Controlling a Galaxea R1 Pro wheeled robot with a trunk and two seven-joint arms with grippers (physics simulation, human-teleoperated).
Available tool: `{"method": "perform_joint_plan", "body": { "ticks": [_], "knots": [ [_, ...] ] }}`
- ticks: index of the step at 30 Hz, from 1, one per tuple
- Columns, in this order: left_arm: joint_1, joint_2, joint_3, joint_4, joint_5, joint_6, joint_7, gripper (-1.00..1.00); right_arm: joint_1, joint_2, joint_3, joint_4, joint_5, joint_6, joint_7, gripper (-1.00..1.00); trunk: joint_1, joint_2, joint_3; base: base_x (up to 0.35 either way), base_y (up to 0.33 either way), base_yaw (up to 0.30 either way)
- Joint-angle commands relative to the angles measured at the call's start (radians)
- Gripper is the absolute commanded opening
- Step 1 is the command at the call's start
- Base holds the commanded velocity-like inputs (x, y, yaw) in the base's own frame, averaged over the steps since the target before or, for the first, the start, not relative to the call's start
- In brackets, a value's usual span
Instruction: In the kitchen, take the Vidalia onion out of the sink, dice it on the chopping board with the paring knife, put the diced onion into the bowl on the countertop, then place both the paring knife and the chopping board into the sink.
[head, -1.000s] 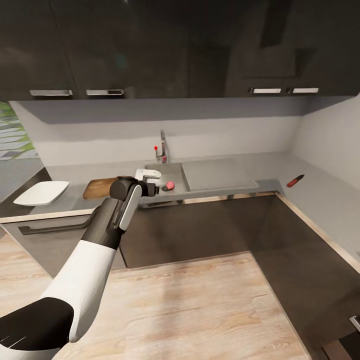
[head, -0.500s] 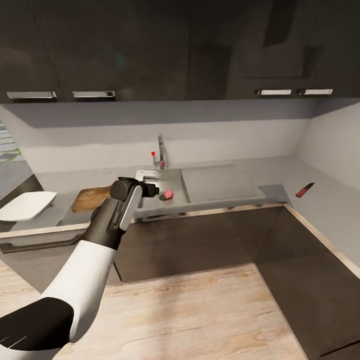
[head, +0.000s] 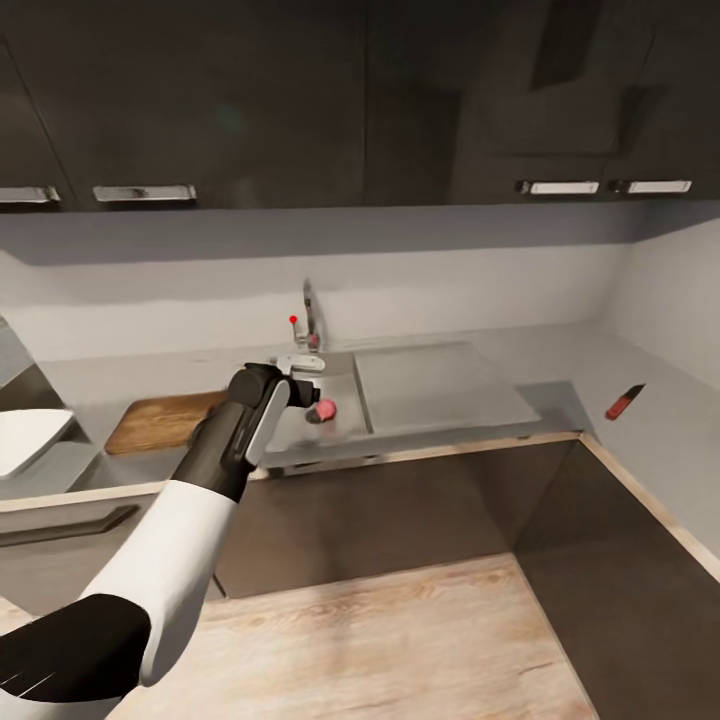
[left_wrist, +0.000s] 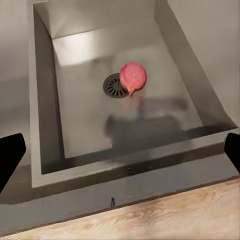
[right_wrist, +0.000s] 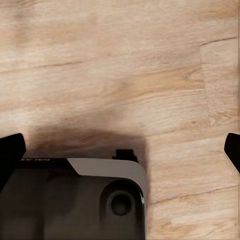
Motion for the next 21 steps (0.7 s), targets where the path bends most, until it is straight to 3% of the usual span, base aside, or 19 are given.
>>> {"method": "perform_joint_plan", "body": {
  "ticks": [1,16,21],
  "knots": [
    [-0.001,0.000,-0.001,0.013,0.010,0.002,0.010,1.00,0.000,-0.001,0.009,-0.003,-0.005,-0.001,-0.008,1.00,0.001,-0.002,-0.002,0.319,-0.029,0.000],
    [-0.001,0.002,-0.001,0.093,0.010,-0.003,0.008,1.00,0.000,-0.002,0.009,-0.003,-0.005,-0.001,-0.010,1.00,0.001,-0.002,-0.002,0.320,-0.003,0.000],
    [0.000,0.001,-0.001,0.158,0.009,-0.006,0.006,1.00,0.000,-0.002,0.009,-0.003,-0.005,0.002,-0.011,1.00,0.001,-0.002,-0.002,0.322,0.000,0.000]
  ]
}}
